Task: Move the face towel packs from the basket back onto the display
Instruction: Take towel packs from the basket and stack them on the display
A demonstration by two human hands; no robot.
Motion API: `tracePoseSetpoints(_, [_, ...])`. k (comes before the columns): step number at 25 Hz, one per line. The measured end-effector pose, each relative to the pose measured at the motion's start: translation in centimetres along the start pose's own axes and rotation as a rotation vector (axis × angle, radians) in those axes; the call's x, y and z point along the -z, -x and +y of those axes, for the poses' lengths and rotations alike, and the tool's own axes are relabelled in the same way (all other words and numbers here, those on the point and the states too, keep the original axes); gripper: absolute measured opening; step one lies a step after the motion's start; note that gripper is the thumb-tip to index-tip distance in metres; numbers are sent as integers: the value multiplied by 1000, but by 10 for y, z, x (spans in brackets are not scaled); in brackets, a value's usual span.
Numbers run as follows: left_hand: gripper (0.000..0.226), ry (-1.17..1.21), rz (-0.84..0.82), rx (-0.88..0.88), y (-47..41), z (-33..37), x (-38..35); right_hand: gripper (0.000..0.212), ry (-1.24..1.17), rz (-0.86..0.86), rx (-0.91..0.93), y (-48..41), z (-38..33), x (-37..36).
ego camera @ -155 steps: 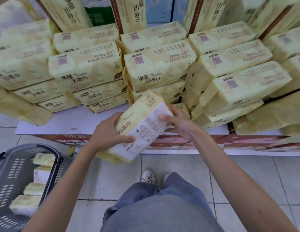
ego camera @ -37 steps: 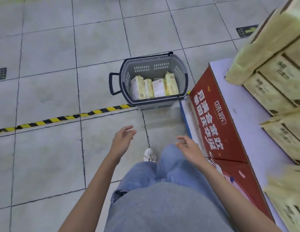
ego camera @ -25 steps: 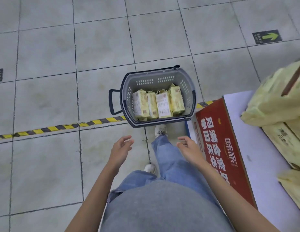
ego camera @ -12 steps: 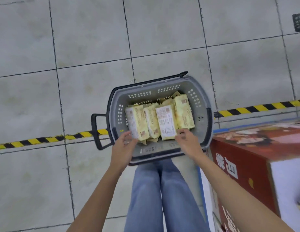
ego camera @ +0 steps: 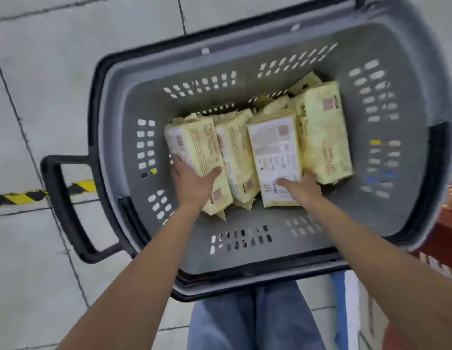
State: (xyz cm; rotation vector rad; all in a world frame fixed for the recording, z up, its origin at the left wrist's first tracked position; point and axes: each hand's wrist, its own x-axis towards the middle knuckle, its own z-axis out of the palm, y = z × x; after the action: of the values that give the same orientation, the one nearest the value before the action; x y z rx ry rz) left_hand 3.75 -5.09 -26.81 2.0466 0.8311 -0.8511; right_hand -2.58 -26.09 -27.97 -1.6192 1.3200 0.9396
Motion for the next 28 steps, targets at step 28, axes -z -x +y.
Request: tracePoseSetpoints(28, [89,335,-123,51,161,68,114,104,-330,-187,128,197,-38,88])
